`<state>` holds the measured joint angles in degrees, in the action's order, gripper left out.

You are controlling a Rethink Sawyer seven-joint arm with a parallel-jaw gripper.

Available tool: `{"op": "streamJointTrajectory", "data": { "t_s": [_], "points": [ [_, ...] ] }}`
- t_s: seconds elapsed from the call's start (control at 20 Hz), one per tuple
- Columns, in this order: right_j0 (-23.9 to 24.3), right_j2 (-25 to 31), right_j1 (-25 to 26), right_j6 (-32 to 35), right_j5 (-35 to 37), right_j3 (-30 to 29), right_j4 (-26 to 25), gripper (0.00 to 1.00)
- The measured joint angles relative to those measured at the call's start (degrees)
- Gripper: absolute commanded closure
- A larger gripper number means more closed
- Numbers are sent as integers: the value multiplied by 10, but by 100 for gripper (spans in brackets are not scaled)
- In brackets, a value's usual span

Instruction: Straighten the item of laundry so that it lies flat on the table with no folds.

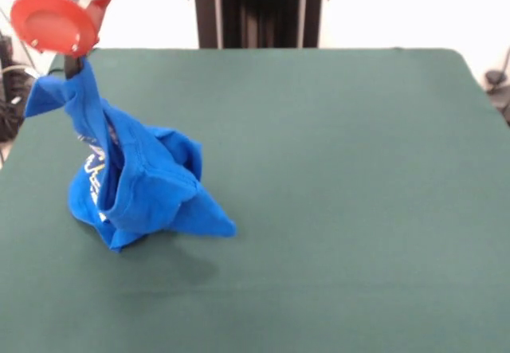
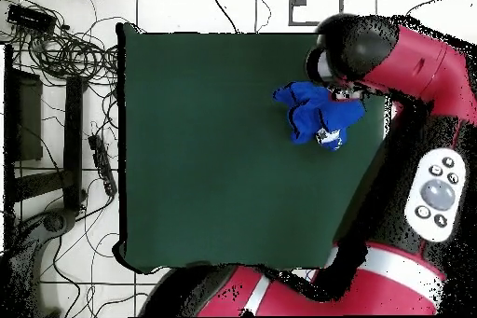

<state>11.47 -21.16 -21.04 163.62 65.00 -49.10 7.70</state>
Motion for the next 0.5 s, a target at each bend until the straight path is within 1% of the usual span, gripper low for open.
{"op": "streamJointTrajectory", "data": {
  "t_s": [0.05,0.15,0.25,0.35,0.4,0.5],
  "points": [
    [-10,-1,-28,0,-43,-57,-5,100],
    [-16,-3,-41,0,-66,-87,-9,100],
    [-33,-8,-67,0,-112,-149,-20,100],
    [-41,-11,-77,0,-128,-173,-23,100],
    [-50,-14,-88,0,-146,-202,-25,100],
    [-55,-15,-94,0,-156,-218,-25,100]
  ]
}}
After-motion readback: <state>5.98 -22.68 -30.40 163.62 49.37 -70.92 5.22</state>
